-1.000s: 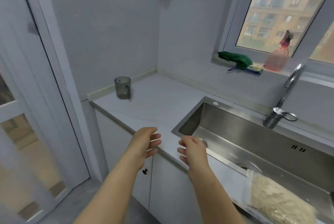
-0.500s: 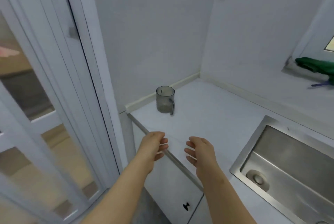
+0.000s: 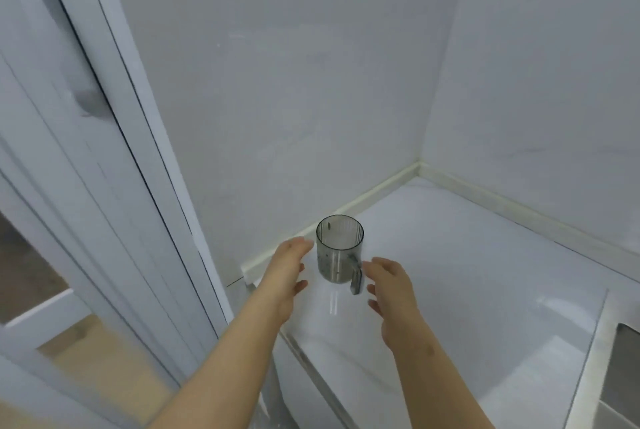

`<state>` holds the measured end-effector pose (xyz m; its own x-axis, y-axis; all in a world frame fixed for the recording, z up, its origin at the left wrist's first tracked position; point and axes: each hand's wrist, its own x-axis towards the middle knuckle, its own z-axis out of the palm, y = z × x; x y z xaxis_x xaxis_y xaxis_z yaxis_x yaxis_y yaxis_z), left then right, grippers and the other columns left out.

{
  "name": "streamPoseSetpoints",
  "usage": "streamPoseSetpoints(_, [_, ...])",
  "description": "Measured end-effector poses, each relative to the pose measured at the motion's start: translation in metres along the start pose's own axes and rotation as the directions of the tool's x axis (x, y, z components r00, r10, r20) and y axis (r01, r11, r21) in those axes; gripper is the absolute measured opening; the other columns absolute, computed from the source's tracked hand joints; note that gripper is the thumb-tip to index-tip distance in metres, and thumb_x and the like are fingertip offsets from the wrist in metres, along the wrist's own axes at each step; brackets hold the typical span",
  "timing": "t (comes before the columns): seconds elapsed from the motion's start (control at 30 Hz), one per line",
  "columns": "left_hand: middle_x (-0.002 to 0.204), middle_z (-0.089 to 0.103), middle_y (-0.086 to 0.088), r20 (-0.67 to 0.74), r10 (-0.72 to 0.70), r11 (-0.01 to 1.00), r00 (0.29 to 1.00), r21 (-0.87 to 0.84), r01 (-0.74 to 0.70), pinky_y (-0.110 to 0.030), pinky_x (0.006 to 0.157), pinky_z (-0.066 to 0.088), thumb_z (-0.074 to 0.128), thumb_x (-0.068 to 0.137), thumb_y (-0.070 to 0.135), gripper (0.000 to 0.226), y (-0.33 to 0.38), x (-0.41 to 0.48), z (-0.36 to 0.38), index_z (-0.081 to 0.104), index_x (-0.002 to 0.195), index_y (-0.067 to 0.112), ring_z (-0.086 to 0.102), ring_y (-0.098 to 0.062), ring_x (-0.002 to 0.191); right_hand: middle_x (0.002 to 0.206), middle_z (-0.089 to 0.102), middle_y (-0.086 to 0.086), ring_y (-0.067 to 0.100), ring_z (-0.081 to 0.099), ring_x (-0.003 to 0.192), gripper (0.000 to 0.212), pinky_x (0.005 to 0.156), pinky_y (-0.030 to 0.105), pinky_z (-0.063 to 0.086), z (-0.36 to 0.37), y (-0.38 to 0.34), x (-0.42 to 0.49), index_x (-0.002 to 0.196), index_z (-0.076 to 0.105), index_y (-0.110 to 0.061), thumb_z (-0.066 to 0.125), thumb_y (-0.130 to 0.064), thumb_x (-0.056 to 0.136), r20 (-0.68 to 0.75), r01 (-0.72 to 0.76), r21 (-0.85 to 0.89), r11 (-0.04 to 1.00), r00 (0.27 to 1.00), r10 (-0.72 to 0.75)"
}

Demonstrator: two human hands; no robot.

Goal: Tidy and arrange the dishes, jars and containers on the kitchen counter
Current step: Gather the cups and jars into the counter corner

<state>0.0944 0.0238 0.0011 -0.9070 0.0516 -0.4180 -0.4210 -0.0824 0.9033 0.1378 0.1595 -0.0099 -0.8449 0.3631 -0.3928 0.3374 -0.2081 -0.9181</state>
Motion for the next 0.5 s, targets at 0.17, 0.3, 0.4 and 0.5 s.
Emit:
streamPoseSetpoints(0.17, [0.153,0.025,0.007,0.081,-0.007,1.0,0.997,0.027,0.005,-0.039,0.116,0.019,0.044,0.096,0.039,0.055,0.005,0.042,0.012,0.026,0.147,0.026,0.018,-0.016,0.143,0.082,0.052,0.004,0.009,0.045,0.066,0.025,0.057,0.021,0.033,0.018,0.006,0.032,0.113,0.054,-0.005,0.056,-0.015,0.09,0.039,-0.009,-0.151,0.988,0.999,0.015])
streamPoseSetpoints(0.3, [0.149,0.03,0.012,0.197,-0.062,0.995,0.978,0.087,0.045,-0.038,0.113,0.016,0.037,0.096,0.047,0.043,0.004,0.067,0.017,0.041,0.137,0.032,0.02,-0.012,0.142,0.072,0.05,-0.001,0.009,0.045,0.064,0.02,0.056,0.019,0.032,0.026,0.012,0.044,0.104,0.058,-0.005,0.051,-0.021,0.095,-0.003,-0.012,-0.211,0.978,1.0,0.012])
streamPoseSetpoints(0.4, [0.133,0.046,0.014,0.299,-0.074,0.991,0.951,0.126,0.037,-0.033,0.104,0.023,0.035,0.096,0.048,0.036,0.006,0.078,0.017,0.049,0.126,0.035,0.039,-0.008,0.124,0.069,0.049,0.002,0.01,0.042,0.059,0.018,0.052,0.017,0.03,0.033,0.013,0.044,0.093,0.056,-0.007,0.048,-0.024,0.096,-0.055,-0.025,-0.185,0.982,0.998,0.015])
streamPoseSetpoints(0.5, [0.11,0.057,0.018,0.386,-0.065,0.987,0.92,0.161,0.002,-0.022,0.079,0.034,0.036,0.097,0.044,0.034,0.012,0.079,0.018,0.053,0.124,0.03,0.05,0.005,0.095,0.066,0.048,0.007,0.014,0.042,0.058,0.019,0.054,0.021,0.032,0.036,0.013,0.035,0.088,0.054,-0.007,0.049,-0.024,0.096,-0.138,-0.035,-0.098,0.995,0.99,0.021])
